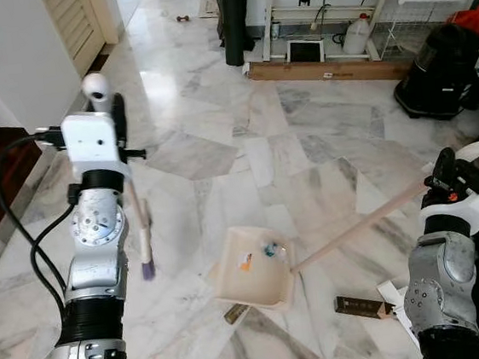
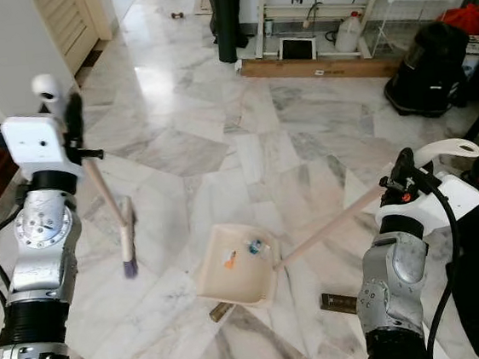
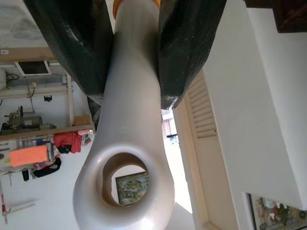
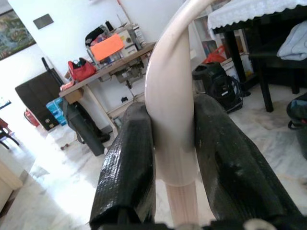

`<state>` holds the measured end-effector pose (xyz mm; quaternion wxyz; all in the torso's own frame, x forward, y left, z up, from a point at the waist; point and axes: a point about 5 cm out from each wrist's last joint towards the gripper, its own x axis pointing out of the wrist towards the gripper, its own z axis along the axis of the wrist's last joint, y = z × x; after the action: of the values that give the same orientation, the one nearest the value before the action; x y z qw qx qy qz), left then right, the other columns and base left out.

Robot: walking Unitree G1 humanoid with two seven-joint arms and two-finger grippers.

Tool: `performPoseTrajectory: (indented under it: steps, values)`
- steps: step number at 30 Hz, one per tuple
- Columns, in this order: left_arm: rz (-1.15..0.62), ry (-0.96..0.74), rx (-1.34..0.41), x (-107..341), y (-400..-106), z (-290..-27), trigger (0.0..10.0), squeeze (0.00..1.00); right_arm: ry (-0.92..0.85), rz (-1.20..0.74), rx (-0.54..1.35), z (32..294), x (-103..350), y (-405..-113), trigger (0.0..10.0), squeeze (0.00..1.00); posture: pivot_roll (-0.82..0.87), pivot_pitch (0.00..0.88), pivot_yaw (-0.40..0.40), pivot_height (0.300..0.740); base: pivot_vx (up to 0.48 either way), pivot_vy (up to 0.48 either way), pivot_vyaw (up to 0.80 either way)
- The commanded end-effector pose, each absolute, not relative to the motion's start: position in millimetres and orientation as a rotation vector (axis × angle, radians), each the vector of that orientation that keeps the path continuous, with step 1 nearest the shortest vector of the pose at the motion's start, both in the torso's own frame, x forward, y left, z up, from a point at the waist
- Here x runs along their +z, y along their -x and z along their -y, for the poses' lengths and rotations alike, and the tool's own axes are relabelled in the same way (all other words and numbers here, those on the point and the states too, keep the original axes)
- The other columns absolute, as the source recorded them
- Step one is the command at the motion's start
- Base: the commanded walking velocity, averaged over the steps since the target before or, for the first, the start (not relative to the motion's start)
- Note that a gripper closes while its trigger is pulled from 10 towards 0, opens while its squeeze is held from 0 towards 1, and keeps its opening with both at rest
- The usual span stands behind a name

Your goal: Sweep floor

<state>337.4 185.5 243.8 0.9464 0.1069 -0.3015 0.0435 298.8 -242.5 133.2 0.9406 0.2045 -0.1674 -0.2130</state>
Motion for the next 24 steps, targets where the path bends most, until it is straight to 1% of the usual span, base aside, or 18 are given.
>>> performPoseTrajectory:
  steps: [1, 6, 12, 16, 24]
  values:
    - [0.666, -0.209, 0.048, 253.1, -336.9, -177.2, 10.0, 0.00, -0.435, 0.423, -0.432, 243.5, 150.5, -297.5, 10.0, 0.00, 0.09, 0.052, -0.045, 0.740, 0.000, 0.000, 0.00]
    - [0.573, -0.159, -0.036, 232.6, -337.6, -165.8, 10.0, 0.00, -0.420, 0.431, -0.432, 244.5, 154.7, -296.7, 10.0, 0.00, 0.09, 0.052, -0.044, 0.740, 0.000, 0.000, 0.00]
    - [0.521, -0.149, -0.135, 214.7, -334.1, -152.4, 10.0, 0.00, -0.354, 0.456, -0.404, 247.0, 165.5, -293.8, 10.0, 0.00, 0.08, 0.044, -0.044, 0.740, 0.000, 0.000, 0.00]
    - [0.527, -0.152, -0.150, 214.7, -334.7, -148.5, 10.0, 0.00, -0.312, 0.458, -0.390, 246.6, 168.2, -293.4, 10.0, 0.00, 0.08, 0.037, -0.045, 0.740, 0.000, 0.000, 0.00]
    - [0.528, -0.140, -0.156, 216.7, -337.9, -147.3, 10.0, 0.00, -0.291, 0.468, -0.354, 240.5, 174.0, -295.3, 10.0, 0.00, 0.08, 0.031, -0.044, 0.740, 0.000, 0.000, 0.00]
